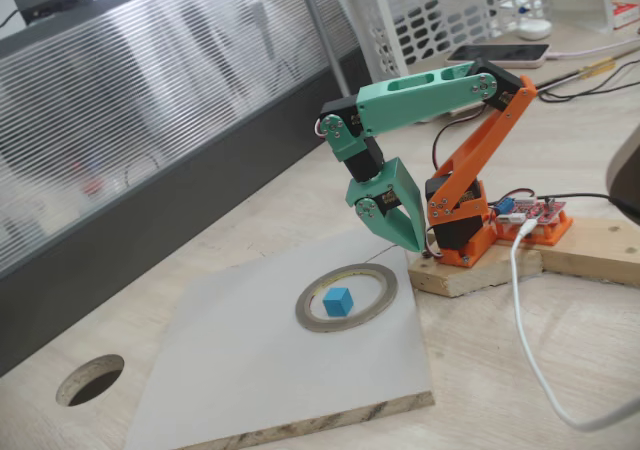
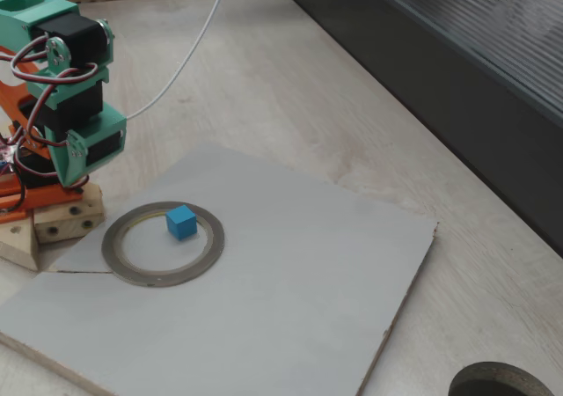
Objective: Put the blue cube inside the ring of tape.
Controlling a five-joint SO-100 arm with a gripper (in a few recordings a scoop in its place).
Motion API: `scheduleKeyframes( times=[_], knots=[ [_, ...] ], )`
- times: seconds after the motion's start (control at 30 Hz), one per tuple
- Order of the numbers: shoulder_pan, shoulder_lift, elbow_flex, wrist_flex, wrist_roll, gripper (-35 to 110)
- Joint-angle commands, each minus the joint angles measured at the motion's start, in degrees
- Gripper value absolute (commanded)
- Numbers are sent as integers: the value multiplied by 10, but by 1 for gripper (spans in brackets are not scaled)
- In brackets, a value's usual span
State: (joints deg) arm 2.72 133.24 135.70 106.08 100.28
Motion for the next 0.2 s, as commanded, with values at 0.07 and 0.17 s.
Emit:
scheduleKeyframes(
  times=[0.07, 0.17],
  knots=[
    [7, -1, 10, 7, 5, 0],
    [7, -1, 10, 7, 5, 0]
  ],
)
